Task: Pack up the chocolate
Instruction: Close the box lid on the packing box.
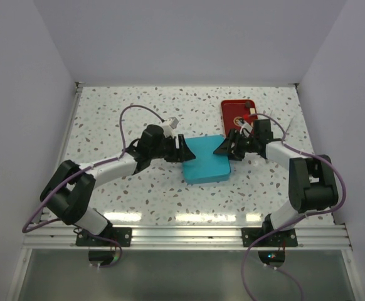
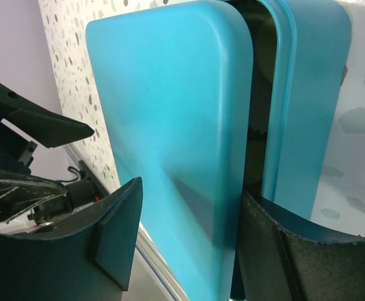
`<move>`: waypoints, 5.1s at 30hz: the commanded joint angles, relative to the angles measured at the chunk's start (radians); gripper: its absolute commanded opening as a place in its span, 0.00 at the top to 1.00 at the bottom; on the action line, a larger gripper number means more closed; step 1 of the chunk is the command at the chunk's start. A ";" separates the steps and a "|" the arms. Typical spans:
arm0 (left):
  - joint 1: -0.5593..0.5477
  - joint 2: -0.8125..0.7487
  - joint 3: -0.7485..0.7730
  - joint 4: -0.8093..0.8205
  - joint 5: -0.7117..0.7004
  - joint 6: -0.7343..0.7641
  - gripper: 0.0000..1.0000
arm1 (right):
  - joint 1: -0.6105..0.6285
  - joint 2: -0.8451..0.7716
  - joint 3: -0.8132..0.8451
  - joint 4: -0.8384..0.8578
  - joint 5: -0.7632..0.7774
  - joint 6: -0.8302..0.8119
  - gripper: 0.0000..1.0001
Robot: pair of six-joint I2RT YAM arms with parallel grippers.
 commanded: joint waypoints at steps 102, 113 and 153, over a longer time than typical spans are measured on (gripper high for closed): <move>-0.079 0.102 0.114 -0.009 -0.056 -0.010 0.31 | -0.007 -0.097 0.202 -0.303 0.312 -0.208 0.21; -0.079 0.101 0.115 -0.017 -0.061 -0.007 0.31 | -0.007 -0.120 0.209 -0.317 0.357 -0.228 0.21; -0.091 0.127 0.138 -0.084 -0.119 0.005 0.32 | 0.059 -0.118 0.123 -0.277 0.381 -0.248 0.35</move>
